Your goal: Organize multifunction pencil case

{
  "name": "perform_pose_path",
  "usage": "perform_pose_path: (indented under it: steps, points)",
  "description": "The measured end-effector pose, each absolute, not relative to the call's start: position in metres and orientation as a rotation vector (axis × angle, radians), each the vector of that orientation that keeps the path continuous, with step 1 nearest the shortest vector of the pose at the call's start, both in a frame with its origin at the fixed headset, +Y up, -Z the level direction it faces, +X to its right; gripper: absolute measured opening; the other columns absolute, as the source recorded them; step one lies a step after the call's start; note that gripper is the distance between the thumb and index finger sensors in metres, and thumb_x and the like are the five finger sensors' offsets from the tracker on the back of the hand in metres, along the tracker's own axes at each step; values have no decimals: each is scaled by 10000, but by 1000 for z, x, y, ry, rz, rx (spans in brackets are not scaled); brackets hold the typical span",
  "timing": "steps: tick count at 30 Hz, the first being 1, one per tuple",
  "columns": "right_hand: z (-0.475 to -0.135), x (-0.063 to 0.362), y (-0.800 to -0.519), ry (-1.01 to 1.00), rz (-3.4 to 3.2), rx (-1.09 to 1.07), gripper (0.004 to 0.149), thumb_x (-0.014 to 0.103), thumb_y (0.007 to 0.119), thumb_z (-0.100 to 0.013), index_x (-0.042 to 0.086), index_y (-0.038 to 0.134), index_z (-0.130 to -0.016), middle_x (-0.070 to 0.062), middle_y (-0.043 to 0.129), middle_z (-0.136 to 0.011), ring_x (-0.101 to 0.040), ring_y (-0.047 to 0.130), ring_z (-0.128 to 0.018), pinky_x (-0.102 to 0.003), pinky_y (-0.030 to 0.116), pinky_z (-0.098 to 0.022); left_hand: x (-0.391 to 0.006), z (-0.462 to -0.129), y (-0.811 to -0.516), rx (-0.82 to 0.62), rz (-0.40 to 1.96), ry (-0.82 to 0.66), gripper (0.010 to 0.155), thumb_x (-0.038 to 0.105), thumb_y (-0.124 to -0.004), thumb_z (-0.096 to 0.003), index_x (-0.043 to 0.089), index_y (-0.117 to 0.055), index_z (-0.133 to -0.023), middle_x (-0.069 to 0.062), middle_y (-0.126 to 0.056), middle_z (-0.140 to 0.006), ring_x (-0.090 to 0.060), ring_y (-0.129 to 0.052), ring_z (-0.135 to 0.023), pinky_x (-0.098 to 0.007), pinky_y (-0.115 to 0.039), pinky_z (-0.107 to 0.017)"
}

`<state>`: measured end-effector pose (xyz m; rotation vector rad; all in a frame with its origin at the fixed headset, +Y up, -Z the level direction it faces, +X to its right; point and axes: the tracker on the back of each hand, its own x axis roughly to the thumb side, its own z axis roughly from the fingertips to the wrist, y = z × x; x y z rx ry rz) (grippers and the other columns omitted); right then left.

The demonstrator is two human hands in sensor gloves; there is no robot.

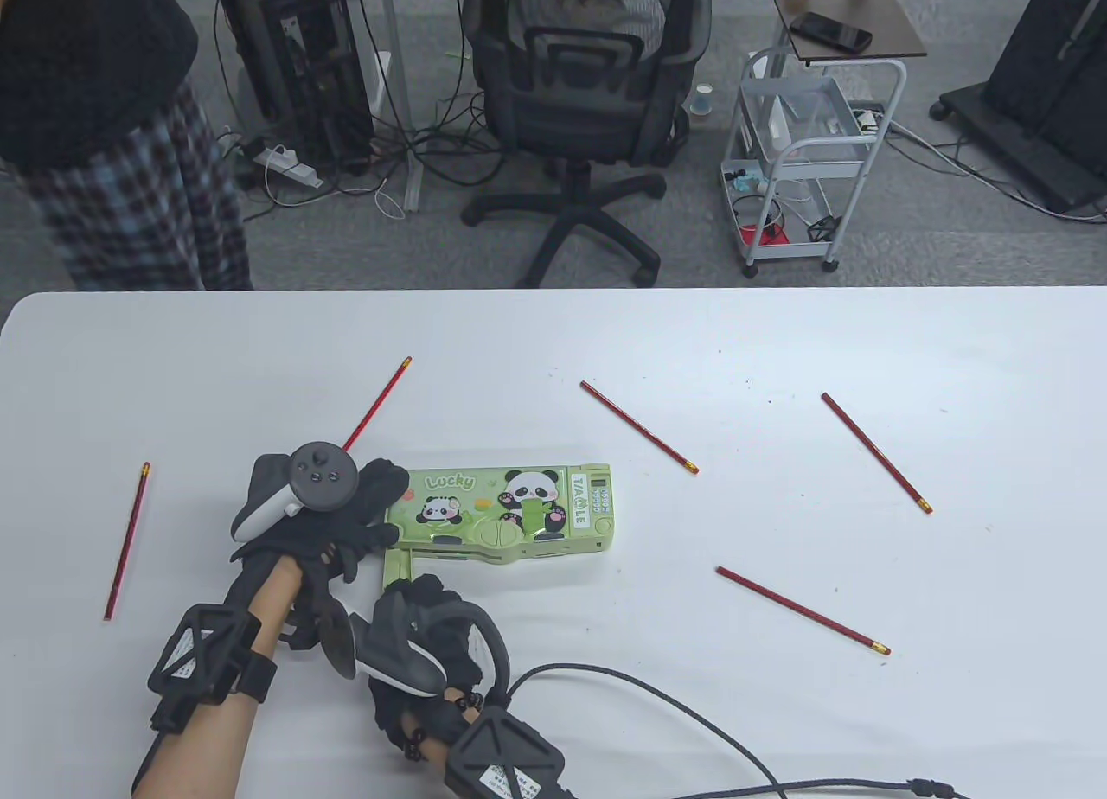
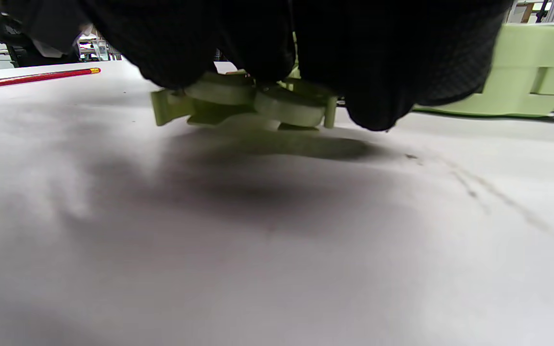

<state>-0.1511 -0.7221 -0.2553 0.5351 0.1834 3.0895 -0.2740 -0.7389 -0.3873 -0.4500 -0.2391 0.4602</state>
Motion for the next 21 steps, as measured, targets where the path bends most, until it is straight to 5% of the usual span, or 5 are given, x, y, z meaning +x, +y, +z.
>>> perform_pose_path:
  steps: [16,19,21]
  points:
    - [-257,-145,-721,94,3091,566,603,369,758,-547,45,652,-1044,-323,669,-1000,-520,865,-791,-581,806,-587,-274,-387,-739,-450,465,-241,709,358,-778,-457,338,-432,-1076,-10,-359,-1211,-363,-558,-1122,-728,-530,-711]
    - [-255,-146,-720,112,3046,557,721,430,712,-551,-24,551,-1088,-386,543,-1041,-603,749,-855,-653,721,-627,-274,-388,-739,-448,464,-241,708,358,-780,-457,338,-436,-1075,-13,-363,-1211,-365,-560,-1121,-727,-531,-710]
    - [-254,-148,-724,148,3030,555,924,522,670,-525,-130,378,-1112,-461,381,-1058,-709,567,-896,-736,594,-652,-275,-388,-739,-448,463,-241,708,358,-781,-457,338,-436,-1076,-12,-364,-1211,-364,-560,-1121,-728,-532,-709]
